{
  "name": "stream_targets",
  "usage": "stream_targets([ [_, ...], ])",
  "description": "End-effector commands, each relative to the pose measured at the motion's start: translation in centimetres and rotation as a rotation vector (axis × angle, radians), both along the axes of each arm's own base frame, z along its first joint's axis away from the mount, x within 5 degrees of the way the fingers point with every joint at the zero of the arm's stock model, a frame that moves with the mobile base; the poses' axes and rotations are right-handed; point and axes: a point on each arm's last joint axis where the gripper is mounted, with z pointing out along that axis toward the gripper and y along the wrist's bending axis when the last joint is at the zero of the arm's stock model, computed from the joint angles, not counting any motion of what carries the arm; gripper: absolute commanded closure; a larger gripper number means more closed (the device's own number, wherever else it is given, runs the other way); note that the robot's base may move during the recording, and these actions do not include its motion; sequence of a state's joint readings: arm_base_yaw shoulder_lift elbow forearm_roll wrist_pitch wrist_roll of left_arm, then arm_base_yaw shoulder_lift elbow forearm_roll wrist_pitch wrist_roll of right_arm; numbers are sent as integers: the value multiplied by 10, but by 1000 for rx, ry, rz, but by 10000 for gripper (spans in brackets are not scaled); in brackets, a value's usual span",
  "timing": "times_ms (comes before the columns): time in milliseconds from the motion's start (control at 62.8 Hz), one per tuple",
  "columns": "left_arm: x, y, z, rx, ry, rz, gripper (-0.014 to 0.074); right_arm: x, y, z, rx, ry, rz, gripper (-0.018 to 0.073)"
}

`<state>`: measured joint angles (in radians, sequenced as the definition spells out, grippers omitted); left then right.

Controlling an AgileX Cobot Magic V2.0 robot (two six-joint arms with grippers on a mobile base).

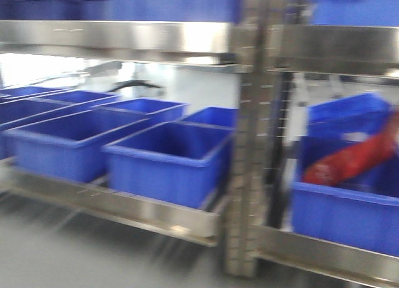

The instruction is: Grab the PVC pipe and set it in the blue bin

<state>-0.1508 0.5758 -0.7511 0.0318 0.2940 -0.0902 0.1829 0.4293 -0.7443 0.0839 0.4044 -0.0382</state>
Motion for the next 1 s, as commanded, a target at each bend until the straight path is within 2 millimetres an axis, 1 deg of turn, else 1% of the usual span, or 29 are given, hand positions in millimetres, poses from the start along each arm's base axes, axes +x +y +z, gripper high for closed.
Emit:
stream_targets([
  [0, -2, 0, 3, -10, -33, -3, 708, -1, 0, 2, 1, -33, -1, 727],
  [987, -2, 0, 3, -10, -33, -3, 708, -1, 0, 2, 1, -33, -1, 727],
])
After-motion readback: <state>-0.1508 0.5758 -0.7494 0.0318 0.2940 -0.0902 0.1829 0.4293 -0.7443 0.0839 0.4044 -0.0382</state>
